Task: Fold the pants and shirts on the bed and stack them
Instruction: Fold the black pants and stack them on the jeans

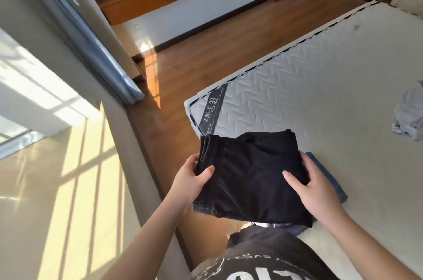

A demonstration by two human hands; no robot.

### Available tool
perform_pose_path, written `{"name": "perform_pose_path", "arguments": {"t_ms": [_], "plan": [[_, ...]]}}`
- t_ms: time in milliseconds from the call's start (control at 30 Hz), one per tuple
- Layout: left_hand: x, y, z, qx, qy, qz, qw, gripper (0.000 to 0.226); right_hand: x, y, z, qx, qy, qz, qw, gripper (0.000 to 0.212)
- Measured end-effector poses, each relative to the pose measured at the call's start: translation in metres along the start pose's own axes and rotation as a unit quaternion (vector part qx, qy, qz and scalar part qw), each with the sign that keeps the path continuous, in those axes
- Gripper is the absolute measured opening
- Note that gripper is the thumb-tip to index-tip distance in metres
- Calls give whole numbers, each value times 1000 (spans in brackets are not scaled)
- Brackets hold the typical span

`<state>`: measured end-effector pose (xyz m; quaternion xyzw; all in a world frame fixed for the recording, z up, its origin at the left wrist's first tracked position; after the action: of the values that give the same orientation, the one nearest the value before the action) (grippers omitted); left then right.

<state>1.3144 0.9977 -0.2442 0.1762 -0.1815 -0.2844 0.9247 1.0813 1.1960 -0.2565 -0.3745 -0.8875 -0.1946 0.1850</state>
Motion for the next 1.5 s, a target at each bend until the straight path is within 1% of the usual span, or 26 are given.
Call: {"name": "perform_pose_path", "arguments": {"t_ms": [133,233,367,433,533,633,733,867,967,1033,1100,1200,1300,1400,1500], "plan": [[5,-48,30,-15,-20,-11,1000,30,-1,-39,-19,-4,4,6,1000,59],[2,-84,49,-22,-40,-28,999,31,-3,-59,-27,-16,6,35,999,60],[-7,-137,71,-31,-56,-68,996,24,-5,-79,-35,-48,1,81,996,61],[-13,-166,82,-32,-67,-102,992,23,-8,-88,-38,-66,1,109,992,62],[-24,-212,99,-34,-82,-171,981,28,-15,-100,-40,-102,17,160,982,63],[-34,-257,115,-61,-108,-230,965,27,-31,-109,-47,-142,2,218,966,62],[-38,-297,132,-87,-132,-302,940,25,-56,-115,-58,-170,-50,282,943,59],[-45,-332,155,-99,-182,-384,900,37,-84,-112,-80,-226,-112,345,904,54],[-67,-345,164,-110,-228,-441,861,39,-100,-95,-87,-260,-110,391,876,60],[-88,-344,168,-126,-249,-473,835,31,-106,-80,-89,-280,-104,426,854,61],[-111,-335,168,-130,-260,-506,812,27,-113,-61,-88,-295,-118,461,829,58],[-141,-311,165,-142,-284,-543,777,27,-124,-31,-83,-306,-163,519,781,57],[-169,-281,162,-172,-306,-579,736,34,-134,-2,-77,-320,-192,566,735,57],[-194,-251,154,-189,-334,-614,690,41,-146,24,-71,-337,-212,601,693,56],[-217,-222,146,-198,-359,-639,651,37,-157,47,-58,-350,-242,621,658,58]]}}
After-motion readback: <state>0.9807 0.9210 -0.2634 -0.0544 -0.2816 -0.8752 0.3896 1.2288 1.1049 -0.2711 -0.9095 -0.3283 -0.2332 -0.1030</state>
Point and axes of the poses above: each hand's wrist, its own y-axis away from the middle knuckle, its own x-axis out of the back of the hand, z = x × y, the point moved 3 cm from there along -y, towards the middle knuckle, and after that the axes turned 4 degrees about z, right-handed, at the moved point
